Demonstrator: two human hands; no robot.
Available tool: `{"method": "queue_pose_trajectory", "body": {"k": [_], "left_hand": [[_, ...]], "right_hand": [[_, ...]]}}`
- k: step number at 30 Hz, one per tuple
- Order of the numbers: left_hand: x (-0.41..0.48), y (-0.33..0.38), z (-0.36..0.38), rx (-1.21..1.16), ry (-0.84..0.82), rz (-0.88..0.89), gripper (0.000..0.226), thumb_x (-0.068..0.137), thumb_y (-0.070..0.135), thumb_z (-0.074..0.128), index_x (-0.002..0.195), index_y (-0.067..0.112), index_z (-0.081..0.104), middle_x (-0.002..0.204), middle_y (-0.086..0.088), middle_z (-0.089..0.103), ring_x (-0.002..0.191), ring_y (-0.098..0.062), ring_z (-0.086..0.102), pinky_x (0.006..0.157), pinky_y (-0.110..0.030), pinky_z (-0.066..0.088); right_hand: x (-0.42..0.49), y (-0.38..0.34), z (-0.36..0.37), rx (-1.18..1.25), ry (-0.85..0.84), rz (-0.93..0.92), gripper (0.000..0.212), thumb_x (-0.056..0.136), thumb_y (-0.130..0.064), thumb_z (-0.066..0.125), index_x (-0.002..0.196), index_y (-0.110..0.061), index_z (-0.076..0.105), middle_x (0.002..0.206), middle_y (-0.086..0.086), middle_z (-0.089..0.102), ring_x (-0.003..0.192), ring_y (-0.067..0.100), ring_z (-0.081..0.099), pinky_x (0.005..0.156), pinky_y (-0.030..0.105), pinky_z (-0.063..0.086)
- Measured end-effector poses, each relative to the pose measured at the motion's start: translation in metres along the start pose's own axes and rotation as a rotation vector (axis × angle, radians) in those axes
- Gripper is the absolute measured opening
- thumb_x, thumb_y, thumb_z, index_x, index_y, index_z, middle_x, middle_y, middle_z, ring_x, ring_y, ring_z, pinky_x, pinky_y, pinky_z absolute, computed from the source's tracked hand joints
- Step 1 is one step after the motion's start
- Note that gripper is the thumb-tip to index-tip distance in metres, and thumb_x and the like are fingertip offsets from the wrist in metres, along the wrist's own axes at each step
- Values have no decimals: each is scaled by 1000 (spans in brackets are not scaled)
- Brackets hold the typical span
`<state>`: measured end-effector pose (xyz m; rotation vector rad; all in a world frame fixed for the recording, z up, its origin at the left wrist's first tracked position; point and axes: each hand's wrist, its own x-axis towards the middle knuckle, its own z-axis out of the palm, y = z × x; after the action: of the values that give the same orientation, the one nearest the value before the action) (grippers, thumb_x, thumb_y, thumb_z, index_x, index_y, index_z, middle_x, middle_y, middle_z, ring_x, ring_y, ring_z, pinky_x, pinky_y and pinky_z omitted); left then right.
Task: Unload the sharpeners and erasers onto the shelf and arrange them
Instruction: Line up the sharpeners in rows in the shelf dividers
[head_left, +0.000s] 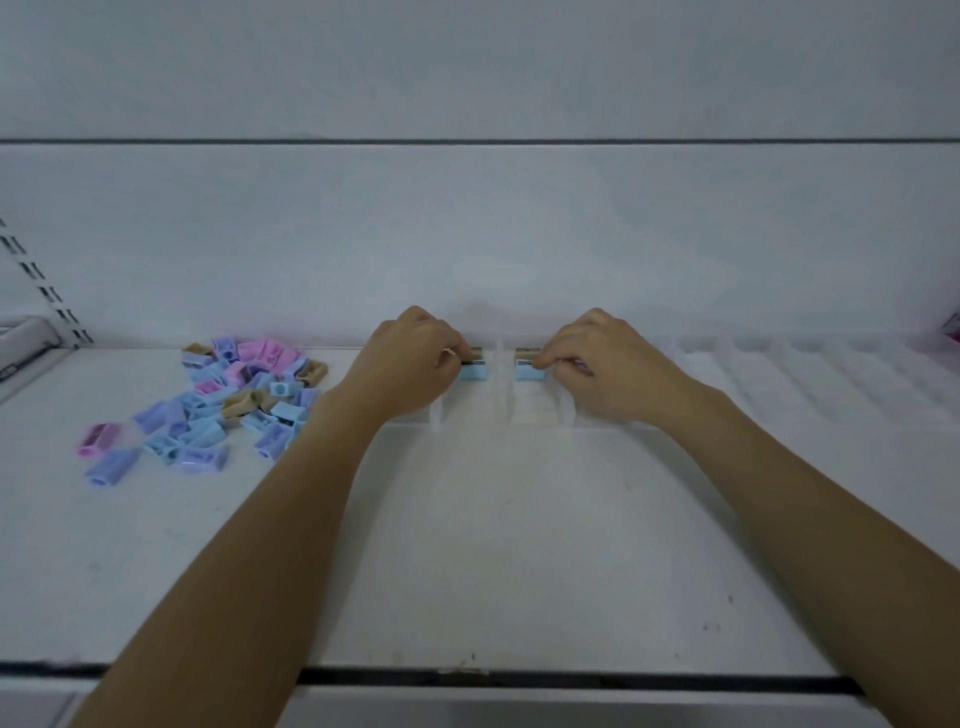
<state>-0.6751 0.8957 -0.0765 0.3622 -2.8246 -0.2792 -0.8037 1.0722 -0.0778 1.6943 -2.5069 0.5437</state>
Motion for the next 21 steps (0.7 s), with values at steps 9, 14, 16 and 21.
{"method": "queue_pose_trajectory", "body": {"k": [9, 14, 16, 21], "left_hand": [[0, -1, 1, 7, 9, 8, 32, 92, 13, 41, 111, 17, 66, 116, 4, 63, 116, -15, 42, 93, -32, 35], [-1, -1, 0, -12, 70, 22, 31, 91, 11, 41, 110, 15, 65, 117, 3, 63, 115, -16, 44, 95, -33, 37], [0, -1, -2, -15, 100, 28, 30, 91, 11, 41, 110, 13, 64, 118, 2, 62, 114, -17, 46, 95, -32, 36], [-2, -1, -14, -68, 256, -7, 28, 90, 9, 45, 111, 12, 63, 118, -4, 62, 112, -21, 48, 91, -31, 35]], "right_hand": [[-2, -5, -2, -15, -3, 5, 33, 88, -6, 42, 107, -15, 69, 109, -3, 67, 102, 22, 48, 89, 32, 40], [-4, -5, -6, -11, 43, -3, 33, 88, -4, 42, 106, -13, 68, 107, -2, 67, 100, 21, 47, 85, 26, 36], [-3, -4, -6, -11, 77, -25, 32, 87, -2, 43, 104, -11, 69, 105, -1, 68, 98, 23, 50, 85, 27, 36], [4, -14, -5, -13, 98, -64, 31, 85, -4, 46, 107, -8, 67, 111, 4, 66, 101, 29, 52, 90, 36, 40]]}}
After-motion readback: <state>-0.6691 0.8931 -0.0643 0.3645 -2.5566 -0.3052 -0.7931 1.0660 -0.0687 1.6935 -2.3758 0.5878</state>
